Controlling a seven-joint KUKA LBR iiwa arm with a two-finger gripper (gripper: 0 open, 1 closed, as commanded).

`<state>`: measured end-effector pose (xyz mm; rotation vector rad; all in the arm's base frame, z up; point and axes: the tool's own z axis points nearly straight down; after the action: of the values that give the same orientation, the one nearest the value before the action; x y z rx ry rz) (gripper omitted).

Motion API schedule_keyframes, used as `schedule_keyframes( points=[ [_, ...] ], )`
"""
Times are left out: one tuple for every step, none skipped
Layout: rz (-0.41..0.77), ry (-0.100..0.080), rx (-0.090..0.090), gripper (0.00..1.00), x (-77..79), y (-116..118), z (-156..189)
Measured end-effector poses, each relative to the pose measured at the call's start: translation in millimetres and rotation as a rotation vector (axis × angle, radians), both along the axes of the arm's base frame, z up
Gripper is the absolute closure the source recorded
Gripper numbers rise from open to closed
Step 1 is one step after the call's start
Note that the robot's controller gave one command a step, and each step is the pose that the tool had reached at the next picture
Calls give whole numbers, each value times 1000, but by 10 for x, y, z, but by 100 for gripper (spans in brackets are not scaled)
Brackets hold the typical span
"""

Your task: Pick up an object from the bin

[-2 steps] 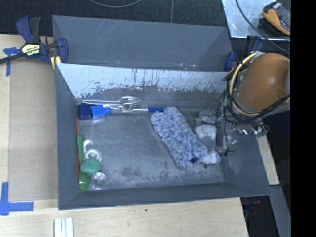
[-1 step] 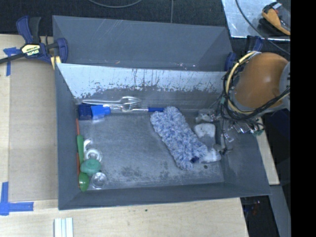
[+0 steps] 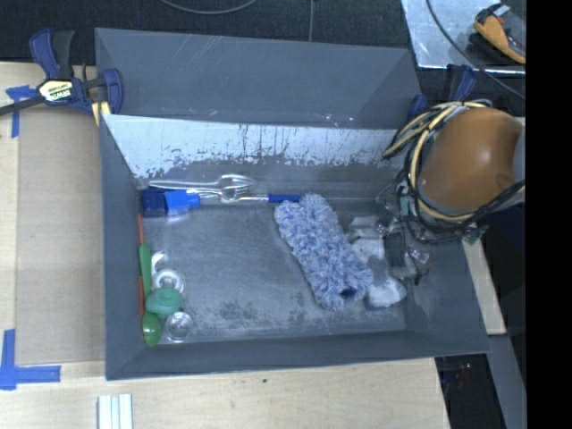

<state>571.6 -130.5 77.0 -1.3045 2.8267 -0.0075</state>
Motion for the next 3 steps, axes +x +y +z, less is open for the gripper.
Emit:
schedule_keyframes(
  points=[
    [-14,-1,1,0,79,-29,-28],
    [-54,4,14,0,15,-64,-25],
    [-181,-1,6,0,91,-47,-64]
  ],
)
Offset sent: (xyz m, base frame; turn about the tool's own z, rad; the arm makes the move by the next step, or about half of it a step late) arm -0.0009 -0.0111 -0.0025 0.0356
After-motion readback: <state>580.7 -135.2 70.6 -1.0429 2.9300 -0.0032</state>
